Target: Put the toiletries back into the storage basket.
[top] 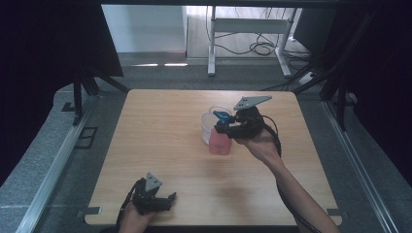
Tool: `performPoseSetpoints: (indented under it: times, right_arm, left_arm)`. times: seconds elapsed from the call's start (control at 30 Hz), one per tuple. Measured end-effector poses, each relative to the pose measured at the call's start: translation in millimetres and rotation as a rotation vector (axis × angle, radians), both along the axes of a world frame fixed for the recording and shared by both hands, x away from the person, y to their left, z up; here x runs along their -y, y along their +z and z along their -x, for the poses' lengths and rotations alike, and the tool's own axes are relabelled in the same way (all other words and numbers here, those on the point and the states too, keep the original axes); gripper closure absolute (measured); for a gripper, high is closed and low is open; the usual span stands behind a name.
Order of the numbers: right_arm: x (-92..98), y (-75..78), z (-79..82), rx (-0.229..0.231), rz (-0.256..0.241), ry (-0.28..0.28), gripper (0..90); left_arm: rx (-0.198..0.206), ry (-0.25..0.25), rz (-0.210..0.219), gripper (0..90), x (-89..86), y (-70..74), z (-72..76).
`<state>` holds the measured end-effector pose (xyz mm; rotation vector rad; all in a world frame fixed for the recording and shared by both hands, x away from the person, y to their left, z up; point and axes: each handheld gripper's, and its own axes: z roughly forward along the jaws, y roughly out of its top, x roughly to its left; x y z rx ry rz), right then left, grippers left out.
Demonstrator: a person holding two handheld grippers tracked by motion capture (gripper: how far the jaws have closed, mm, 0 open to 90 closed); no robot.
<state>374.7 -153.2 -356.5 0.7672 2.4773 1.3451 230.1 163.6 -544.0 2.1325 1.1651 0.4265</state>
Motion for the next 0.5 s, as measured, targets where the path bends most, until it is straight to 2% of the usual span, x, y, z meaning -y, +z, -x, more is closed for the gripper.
performPoseSetpoints:
  times: [0.5]
  right_arm:
    - [-1.8,17.0,-19.1,0.031,0.005,-0.040,52.5]
  left_arm:
    - [-0.001,0.000,0.002,10.4,0.0,0.0,0.0]
